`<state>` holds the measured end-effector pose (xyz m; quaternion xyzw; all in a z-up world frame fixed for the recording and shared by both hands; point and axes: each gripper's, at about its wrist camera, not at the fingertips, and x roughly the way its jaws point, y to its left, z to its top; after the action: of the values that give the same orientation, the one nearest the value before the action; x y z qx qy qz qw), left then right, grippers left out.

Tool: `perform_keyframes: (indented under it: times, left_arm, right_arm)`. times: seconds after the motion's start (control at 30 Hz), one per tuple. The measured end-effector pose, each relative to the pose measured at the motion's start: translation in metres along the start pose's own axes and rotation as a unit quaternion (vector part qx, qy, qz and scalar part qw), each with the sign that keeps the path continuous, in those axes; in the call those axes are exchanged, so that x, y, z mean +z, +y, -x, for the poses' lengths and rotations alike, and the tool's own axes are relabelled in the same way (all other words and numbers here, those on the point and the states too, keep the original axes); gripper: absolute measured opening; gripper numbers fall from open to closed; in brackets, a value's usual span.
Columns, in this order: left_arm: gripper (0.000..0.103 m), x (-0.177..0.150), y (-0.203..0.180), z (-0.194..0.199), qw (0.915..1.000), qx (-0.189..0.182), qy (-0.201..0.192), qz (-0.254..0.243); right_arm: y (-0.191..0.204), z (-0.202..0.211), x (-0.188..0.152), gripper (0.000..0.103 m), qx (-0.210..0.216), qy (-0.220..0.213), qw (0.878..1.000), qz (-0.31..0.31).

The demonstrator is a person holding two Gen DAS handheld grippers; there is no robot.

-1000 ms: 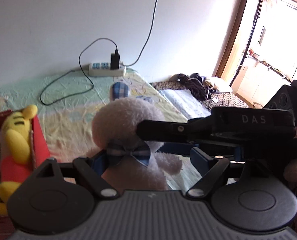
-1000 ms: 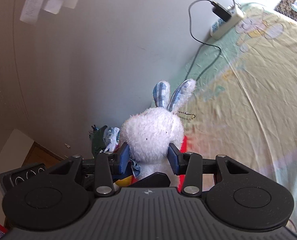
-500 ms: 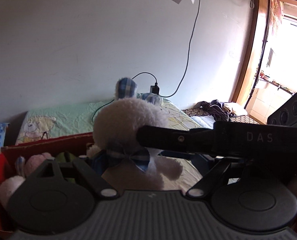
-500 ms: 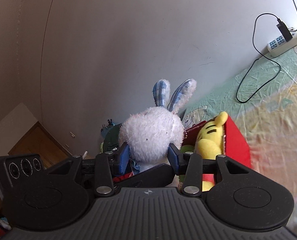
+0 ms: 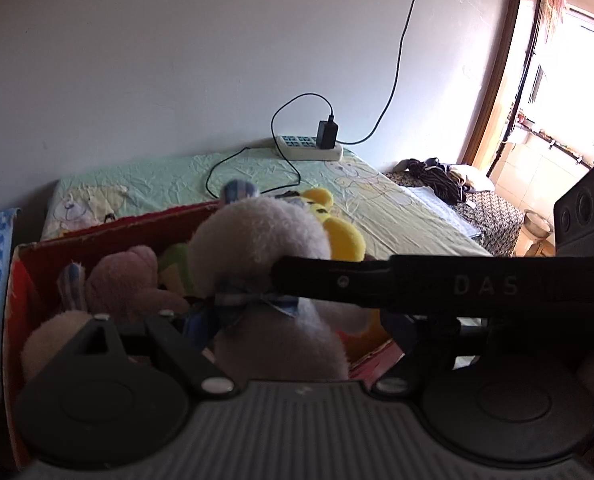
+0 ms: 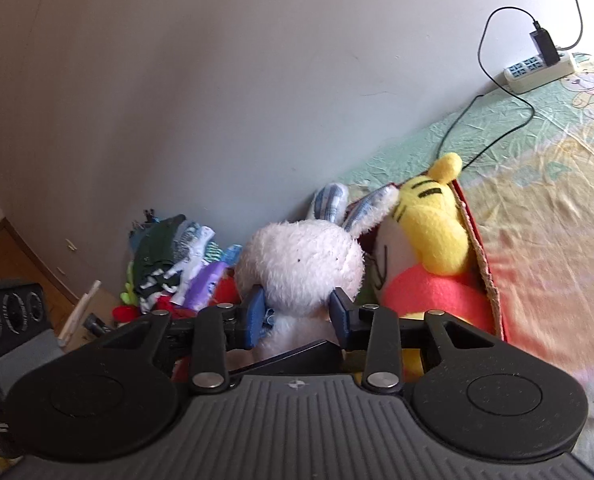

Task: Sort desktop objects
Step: 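Lower the white bunny into the red box beside the yellow tiger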

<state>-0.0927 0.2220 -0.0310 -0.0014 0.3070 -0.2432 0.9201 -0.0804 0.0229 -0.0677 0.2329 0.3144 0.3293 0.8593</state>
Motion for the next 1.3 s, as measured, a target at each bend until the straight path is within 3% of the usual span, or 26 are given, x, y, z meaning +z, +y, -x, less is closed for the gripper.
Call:
perform_keyframes:
  times: [0.07,0.33,0.83,0.93,1.0,1.1,1.3]
  left_arm:
    - [0.086,-0.004,0.000,-0.001,0.9998,-0.006,0.007,-0.017]
    - [0.090,-0.014,0.005,-0.008,0.9985,-0.035,0.026,-0.032]
    - [0.093,-0.019,0.017,-0.008,0.9974,-0.050,0.050,-0.015]
    - [0.093,-0.016,0.019,0.001,0.9981,-0.046,0.042,-0.001]
    - [0.099,-0.015,0.020,0.012,0.9989,-0.039,0.027,0.004]
    - [0.100,-0.013,0.020,0.021,0.9993,-0.028,0.018,0.014]
    - [0.100,-0.004,0.010,0.035,0.9995,0.000,-0.012,0.028]
  right_arm:
    - [-0.001,-0.005,-0.001,0.032,-0.024,0.015,1.000,-0.003]
    - [0.000,0.003,-0.009,0.026,-0.026,0.031,0.999,-0.013]
    - [0.009,-0.019,-0.005,0.029,-0.041,0.070,0.997,0.007]
    - [0.013,-0.009,-0.004,0.036,-0.041,0.057,0.997,0.008]
    - [0.018,0.000,-0.003,0.037,-0.043,0.048,0.998,0.016]
    - [0.022,0.017,-0.002,0.038,-0.046,0.026,0.998,0.017]
    - [0.019,0.046,-0.001,0.038,-0.092,-0.006,0.995,0.022]
